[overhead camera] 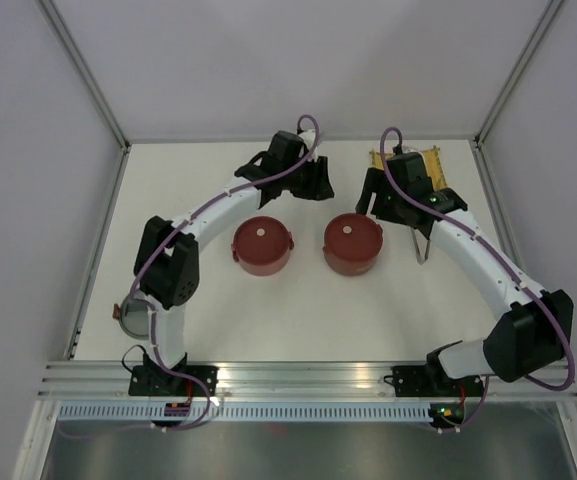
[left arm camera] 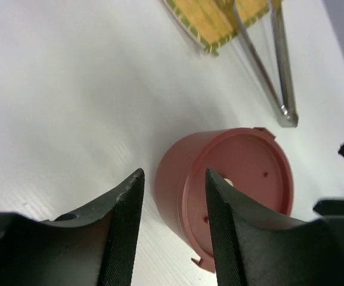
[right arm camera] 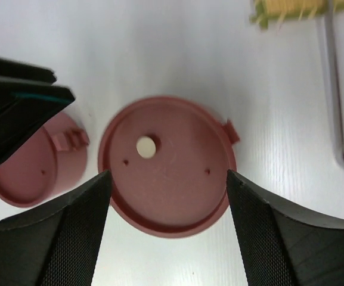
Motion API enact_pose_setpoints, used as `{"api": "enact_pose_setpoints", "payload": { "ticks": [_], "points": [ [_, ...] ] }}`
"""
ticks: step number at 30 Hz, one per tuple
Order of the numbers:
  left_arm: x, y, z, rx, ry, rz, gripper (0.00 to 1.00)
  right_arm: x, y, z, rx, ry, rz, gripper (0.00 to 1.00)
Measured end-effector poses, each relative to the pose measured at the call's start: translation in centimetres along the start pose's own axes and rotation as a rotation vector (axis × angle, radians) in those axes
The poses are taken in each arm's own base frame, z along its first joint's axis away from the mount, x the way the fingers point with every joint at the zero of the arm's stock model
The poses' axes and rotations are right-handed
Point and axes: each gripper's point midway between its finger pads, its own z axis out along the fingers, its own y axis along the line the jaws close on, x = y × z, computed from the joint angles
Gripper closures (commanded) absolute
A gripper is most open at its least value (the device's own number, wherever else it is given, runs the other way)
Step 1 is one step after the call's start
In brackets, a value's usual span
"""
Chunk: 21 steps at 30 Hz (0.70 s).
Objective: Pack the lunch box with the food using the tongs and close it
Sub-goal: Adjust the packing box at the center of the board.
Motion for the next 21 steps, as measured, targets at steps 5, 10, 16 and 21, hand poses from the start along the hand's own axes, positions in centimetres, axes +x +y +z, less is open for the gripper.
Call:
{"api": "enact_pose_setpoints", "payload": {
  "ticks": [5,10,16,21],
  "points": [
    [-3.0,-0.4,-5.9,-0.037,-0.116,-0.067,0.47,-4.9,0.2,-0.3,-0.03,-0.075,-0.045,0.15],
    [-0.9,-0.9,-10.4,-0.104,-0.168,-0.214,0.47,-4.3,-1.7,2.6,-0.07,-0.001,-0.068,0.16],
    [5.8,0.1,-9.6,-0.186,-0.1,-0.396,0.47,-0.6,-2.3,5.7,-0.124,0.13,-0.144,0.18],
    [7.8,-2.2,-8.5,-0.193,-0.084,-0.447,0.48,0.0,-2.4,6.7,-0.15,0.135,-0.173,0.22]
  ]
}}
